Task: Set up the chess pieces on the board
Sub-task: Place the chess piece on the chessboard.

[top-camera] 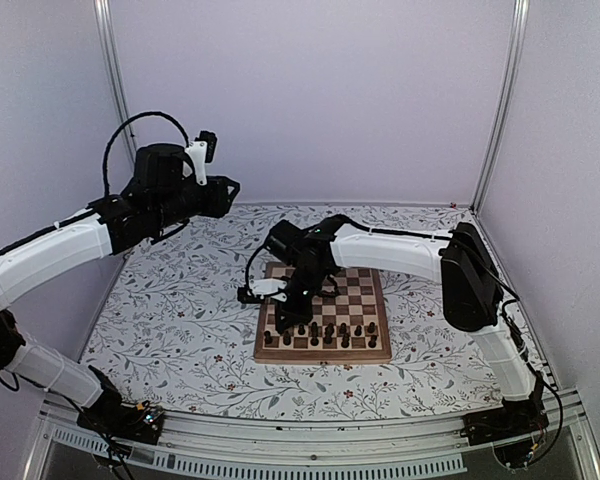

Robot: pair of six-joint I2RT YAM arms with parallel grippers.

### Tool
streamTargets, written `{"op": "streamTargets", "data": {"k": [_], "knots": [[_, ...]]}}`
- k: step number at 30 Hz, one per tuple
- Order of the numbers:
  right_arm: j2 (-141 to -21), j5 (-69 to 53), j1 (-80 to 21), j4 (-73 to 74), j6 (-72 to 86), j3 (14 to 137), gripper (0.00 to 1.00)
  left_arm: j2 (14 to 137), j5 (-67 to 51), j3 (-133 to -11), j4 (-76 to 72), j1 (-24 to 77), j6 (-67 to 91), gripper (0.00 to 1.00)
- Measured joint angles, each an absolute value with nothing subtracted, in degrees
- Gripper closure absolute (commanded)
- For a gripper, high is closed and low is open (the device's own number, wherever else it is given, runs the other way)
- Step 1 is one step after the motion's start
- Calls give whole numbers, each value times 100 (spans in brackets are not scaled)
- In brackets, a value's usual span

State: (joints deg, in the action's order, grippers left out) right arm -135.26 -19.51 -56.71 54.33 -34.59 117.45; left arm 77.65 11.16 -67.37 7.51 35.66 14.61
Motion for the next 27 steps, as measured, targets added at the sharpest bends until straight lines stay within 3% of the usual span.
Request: {"op": "streamTargets", "data": {"k": [21, 27], "knots": [[-13367, -1782, -5673, 5347, -3540, 11454, 94, 7756, 1100, -6698, 711, 3557, 1459, 61], [-13323, -1752, -5673, 5310, -3538, 11373, 73, 7758, 1090, -6698, 711, 3555, 1459, 60]]}}
